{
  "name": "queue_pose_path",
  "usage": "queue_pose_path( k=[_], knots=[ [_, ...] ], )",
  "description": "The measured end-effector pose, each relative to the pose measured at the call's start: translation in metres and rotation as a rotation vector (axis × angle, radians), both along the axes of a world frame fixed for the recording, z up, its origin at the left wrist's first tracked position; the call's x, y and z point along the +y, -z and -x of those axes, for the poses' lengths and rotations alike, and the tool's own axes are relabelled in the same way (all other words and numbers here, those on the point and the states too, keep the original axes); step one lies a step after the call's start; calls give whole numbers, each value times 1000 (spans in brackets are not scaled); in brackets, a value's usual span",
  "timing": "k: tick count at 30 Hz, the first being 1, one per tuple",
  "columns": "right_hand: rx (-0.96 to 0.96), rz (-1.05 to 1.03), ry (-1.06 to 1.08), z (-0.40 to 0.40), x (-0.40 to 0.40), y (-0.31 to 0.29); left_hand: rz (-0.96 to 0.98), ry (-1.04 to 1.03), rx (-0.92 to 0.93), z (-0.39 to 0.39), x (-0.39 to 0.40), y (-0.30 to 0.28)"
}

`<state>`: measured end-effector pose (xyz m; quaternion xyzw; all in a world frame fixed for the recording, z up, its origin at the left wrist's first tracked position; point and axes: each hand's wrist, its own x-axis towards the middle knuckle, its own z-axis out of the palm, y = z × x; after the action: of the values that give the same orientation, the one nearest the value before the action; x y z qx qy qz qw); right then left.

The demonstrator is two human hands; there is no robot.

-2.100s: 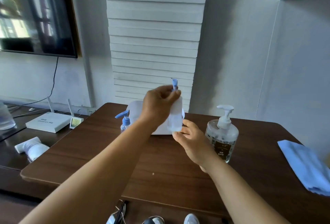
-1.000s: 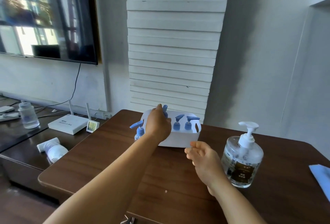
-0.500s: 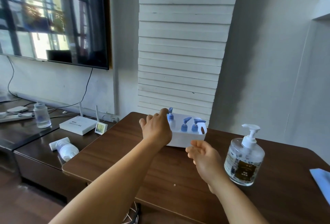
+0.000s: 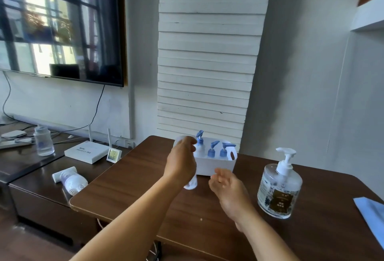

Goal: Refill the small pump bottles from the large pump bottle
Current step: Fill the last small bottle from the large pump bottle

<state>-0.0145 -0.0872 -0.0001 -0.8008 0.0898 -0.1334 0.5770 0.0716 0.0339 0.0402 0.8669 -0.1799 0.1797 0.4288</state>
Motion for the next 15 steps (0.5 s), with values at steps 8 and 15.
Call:
queue_pose_path(
  k=[8,15],
  knots=[
    [-38,21,-21,-8,-1,22,325,263,91,23,-36,20],
    [-99,-22,88,-11,-11,33,326,379,336,23,-41,35]
  ],
)
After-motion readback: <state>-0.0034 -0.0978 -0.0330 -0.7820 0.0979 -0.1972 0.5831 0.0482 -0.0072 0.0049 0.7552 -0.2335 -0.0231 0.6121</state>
